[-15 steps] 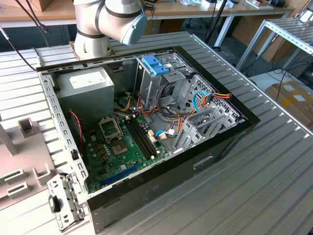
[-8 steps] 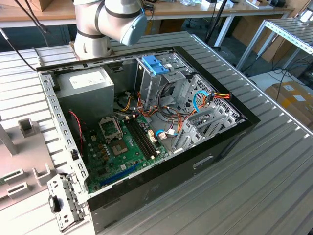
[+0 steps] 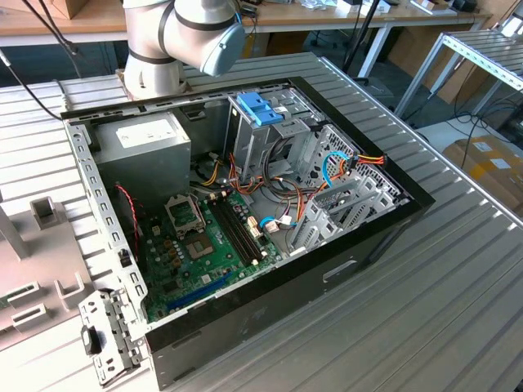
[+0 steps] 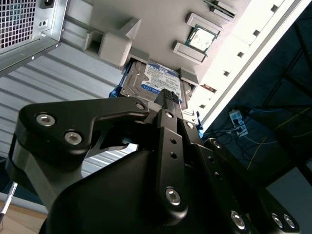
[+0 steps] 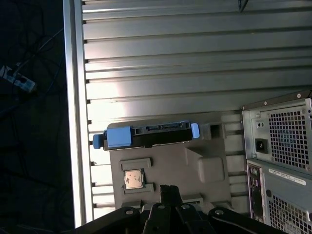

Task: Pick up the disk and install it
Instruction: 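Reach for the disk, then pick up the disk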

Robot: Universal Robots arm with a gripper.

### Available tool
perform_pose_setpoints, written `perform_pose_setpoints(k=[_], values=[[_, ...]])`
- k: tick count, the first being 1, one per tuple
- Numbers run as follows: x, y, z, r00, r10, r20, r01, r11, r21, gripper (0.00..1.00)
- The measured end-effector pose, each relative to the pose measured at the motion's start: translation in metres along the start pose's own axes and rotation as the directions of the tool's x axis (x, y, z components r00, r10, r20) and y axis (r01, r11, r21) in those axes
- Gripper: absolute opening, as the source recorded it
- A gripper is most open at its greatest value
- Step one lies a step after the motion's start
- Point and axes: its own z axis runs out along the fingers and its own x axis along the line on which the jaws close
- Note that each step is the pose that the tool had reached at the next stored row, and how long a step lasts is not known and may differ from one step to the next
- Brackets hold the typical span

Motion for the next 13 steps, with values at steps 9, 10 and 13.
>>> perform_pose_setpoints(k=[9,10,13], values=[[0.0002,0.0,0.0,1.0,-0.005,-0.0002,0.005,1.0,-0.0001,0.11],[0.0002,0.0,-0.0001,0.9999,-0.012,-0.0006,0.012,0.9999,-0.0003,0.11],[0.0002,0.0,0.0,0.9995,-0.033,-0.0015,0.033,0.9995,-0.0008,0.11]])
